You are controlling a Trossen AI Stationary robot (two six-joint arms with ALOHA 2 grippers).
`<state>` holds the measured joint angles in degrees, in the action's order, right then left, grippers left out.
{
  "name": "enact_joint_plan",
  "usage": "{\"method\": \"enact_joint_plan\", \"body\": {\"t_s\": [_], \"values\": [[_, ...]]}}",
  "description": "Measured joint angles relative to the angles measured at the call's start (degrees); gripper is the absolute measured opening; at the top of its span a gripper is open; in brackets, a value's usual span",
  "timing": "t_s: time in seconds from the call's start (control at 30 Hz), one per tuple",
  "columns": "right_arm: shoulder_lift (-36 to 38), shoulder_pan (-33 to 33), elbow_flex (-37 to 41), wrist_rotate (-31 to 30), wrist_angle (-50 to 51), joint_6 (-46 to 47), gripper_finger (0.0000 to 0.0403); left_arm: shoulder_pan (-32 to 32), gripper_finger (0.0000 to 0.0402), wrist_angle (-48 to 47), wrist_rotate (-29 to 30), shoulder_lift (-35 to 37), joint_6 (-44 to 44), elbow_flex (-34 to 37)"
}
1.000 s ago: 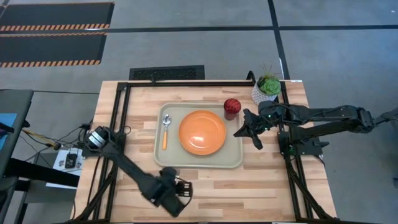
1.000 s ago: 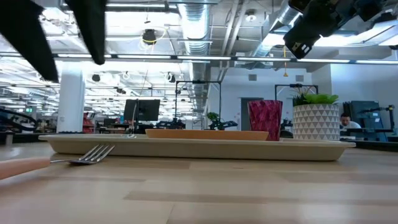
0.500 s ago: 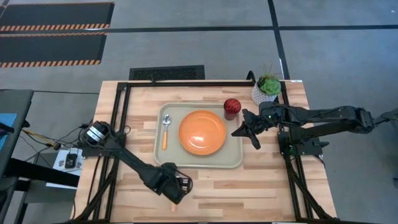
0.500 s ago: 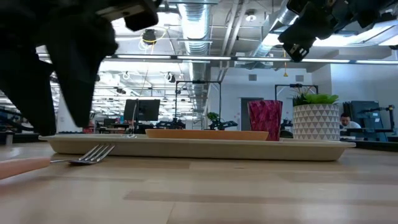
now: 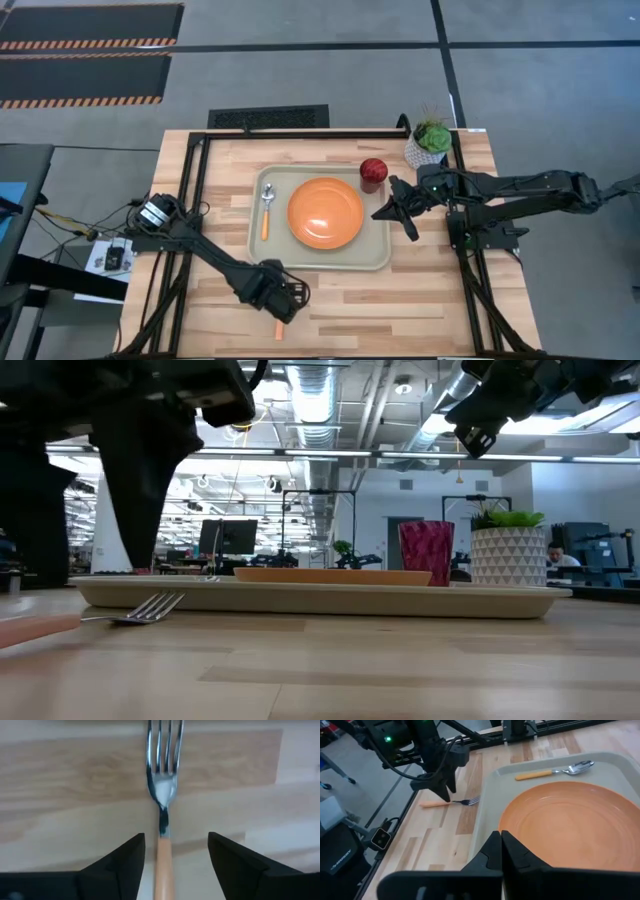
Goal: Pick and place plate/cup/fork/spoon on tray
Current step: Put the light orange fork to the right of the orange spoon on the gray serving tray
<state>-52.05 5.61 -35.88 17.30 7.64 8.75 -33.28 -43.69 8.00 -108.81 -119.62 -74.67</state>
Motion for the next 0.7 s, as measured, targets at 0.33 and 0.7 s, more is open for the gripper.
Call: {"method": "enact_joint_plan", "body": {"t_s": [0.33, 0.7], "values": [[0.0, 0.04, 0.0, -0.67, -0.52, -0.22, 0.0006, 1.05, 0.0181, 0.65, -2.9, -2.97, 1.02, -0.02], [0.0, 0.19, 0.0, -0.96, -0.63, -0.39, 0.0006, 1.15, 0.0159, 1.59, -4.03, -4.38, 1.92, 0.02]]}}
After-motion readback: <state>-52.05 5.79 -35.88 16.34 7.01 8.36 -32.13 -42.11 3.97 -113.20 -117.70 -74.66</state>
